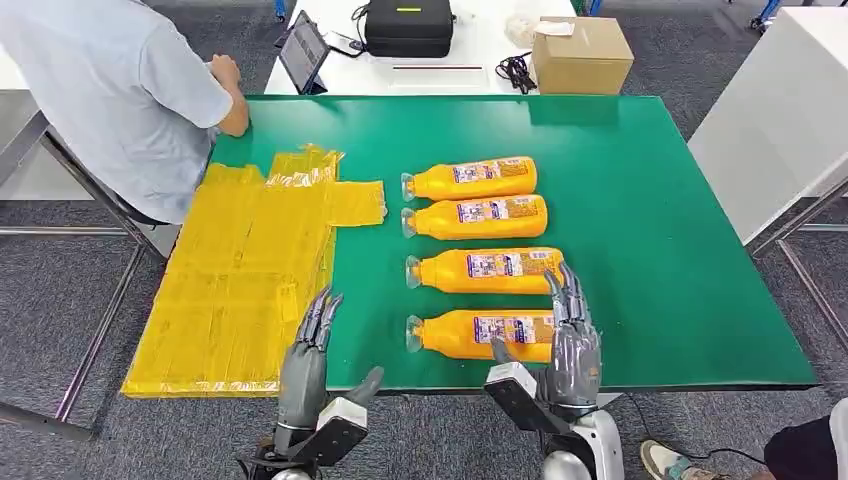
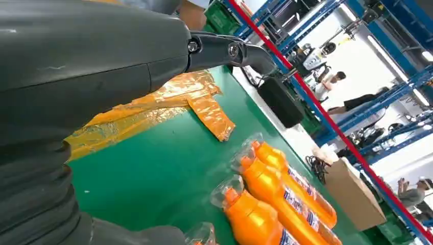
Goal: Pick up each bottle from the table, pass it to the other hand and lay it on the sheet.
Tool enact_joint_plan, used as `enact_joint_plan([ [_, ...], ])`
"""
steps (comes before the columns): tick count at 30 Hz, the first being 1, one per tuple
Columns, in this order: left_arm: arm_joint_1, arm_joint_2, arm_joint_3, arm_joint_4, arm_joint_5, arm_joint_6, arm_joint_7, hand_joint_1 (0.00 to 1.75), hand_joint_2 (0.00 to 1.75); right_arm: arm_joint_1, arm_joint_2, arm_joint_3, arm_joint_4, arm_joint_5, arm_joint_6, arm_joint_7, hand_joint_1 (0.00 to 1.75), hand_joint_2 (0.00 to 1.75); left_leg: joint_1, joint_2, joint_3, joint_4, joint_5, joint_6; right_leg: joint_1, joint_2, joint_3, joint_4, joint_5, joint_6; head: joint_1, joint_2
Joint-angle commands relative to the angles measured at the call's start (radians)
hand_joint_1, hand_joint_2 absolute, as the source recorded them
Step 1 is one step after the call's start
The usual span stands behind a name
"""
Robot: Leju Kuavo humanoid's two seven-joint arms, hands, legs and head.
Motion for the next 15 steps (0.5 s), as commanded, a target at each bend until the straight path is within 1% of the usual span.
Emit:
enact_joint_plan([
  [1, -0.011, -0.008, 0.079, 0.094, -0.177, -0.003, 0.096, 0.0, 1.75, 0.01, -0.02, 0.002, 0.06, 0.061, 0.012, 0.067, 0.0, 1.75, 0.002, 0.002, 0.006, -0.001, -0.001, -0.002, 0.002, 0.001, 0.006, -0.002, -0.001, -0.003, 0.0, 0.0],
  [4, -0.014, -0.028, 0.092, 0.093, -0.153, -0.003, 0.036, 0.0, 1.75, 0.014, -0.045, 0.011, 0.07, 0.121, 0.016, 0.109, 0.0, 1.75, 0.002, 0.001, 0.005, -0.001, -0.002, -0.002, 0.002, 0.0, 0.005, -0.002, -0.001, -0.003, 0.0, 0.0],
  [5, -0.017, -0.031, 0.09, 0.092, -0.14, -0.003, 0.028, 0.0, 1.75, 0.014, -0.056, 0.016, 0.077, 0.149, 0.021, 0.128, 0.0, 1.75, 0.002, 0.001, 0.006, 0.0, -0.002, -0.002, 0.003, 0.0, 0.006, -0.002, -0.002, -0.003, 0.0, 0.0],
  [6, -0.02, -0.032, 0.087, 0.087, -0.136, -0.003, 0.024, 0.0, 1.75, 0.012, -0.067, 0.019, 0.088, 0.167, 0.041, 0.15, 0.0, 1.75, 0.001, 0.0, 0.003, -0.001, -0.001, -0.001, 0.001, 0.0, 0.003, -0.001, -0.001, -0.002, 0.0, 0.0],
  [7, -0.024, -0.031, 0.073, 0.079, -0.105, -0.003, 0.019, 0.0, 1.75, 0.012, -0.081, 0.018, 0.094, 0.168, 0.054, 0.171, 0.0, 1.75, 0.002, 0.0, 0.005, 0.0, -0.002, -0.002, 0.002, 0.0, 0.005, -0.002, -0.001, -0.002, 0.0, 0.0],
  [8, -0.028, -0.02, 0.049, 0.074, -0.086, -0.003, 0.028, 0.0, 1.75, 0.012, -0.09, 0.018, 0.095, 0.164, 0.071, 0.184, 0.0, 1.75, 0.001, 0.0, 0.003, -0.001, -0.001, -0.001, 0.001, -0.001, 0.003, -0.002, 0.0, -0.001, 0.0, 0.0],
  [12, -0.036, 0.0, -0.005, 0.057, -0.077, -0.003, 0.057, 0.0, 1.75, 0.006, -0.148, 0.025, 0.082, 0.181, 0.153, 0.22, 0.0, 1.75, 0.002, 0.0, 0.005, 0.0, -0.002, -0.002, 0.002, -0.001, 0.006, -0.002, -0.001, -0.003, 0.0, 0.0],
  [14, -0.039, -0.006, -0.009, 0.057, -0.078, -0.003, 0.06, 0.0, 1.75, 0.001, -0.162, 0.023, 0.082, 0.191, 0.162, 0.225, 0.0, 1.75, 0.001, 0.0, 0.002, 0.0, -0.001, -0.001, 0.001, -0.001, 0.003, -0.001, 0.0, -0.002, 0.0, 0.0],
  [15, -0.039, -0.006, -0.009, 0.057, -0.078, -0.003, 0.06, 0.0, 1.75, 0.001, -0.162, 0.023, 0.082, 0.191, 0.162, 0.225, 0.0, 1.75, 0.001, 0.0, 0.004, 0.0, -0.002, -0.002, 0.002, -0.001, 0.005, -0.001, -0.001, -0.002, 0.0, 0.0],
])
